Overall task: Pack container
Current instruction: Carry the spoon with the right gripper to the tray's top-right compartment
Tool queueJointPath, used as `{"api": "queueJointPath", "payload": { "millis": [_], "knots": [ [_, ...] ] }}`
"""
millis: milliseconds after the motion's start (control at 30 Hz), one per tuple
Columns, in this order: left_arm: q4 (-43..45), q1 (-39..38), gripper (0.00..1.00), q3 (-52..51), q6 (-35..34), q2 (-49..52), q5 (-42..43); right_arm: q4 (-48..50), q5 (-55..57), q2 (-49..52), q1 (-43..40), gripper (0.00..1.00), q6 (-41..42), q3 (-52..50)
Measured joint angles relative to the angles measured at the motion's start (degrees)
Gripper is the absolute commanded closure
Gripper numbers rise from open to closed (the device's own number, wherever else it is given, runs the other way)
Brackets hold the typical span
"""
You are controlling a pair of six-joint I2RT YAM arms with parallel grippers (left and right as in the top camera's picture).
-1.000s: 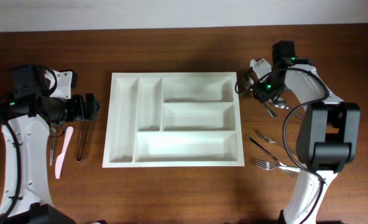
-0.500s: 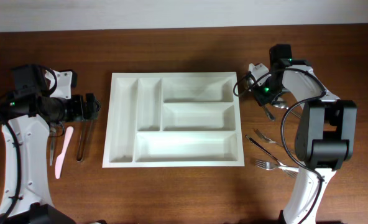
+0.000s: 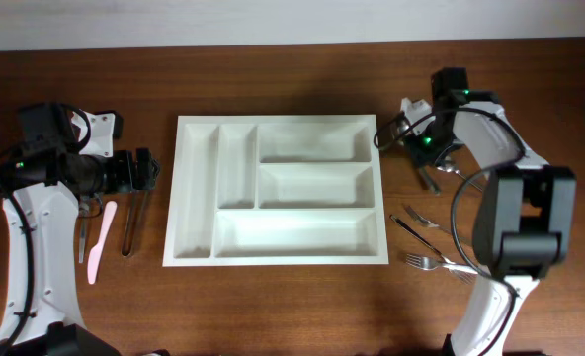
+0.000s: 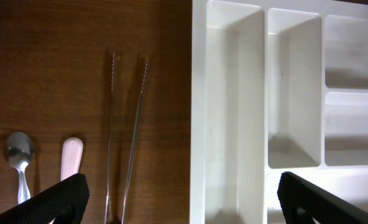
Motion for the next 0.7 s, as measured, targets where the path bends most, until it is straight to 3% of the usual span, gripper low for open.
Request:
{"api": "queueJointPath", "payload": {
  "millis": [333, 700],
  "knots": [
    [-0.02, 0.0, 0.01, 0.0, 0.0, 0.0, -0.02, 0.46, 0.66, -12.02, 4.7, 0.96, -2.25, 0.0],
    [-0.02, 0.0, 0.01, 0.0, 0.0, 0.0, -0.02, 6.95, -0.85, -12.02, 22.47, 0.96, -27.3, 0.0]
  ]
}}
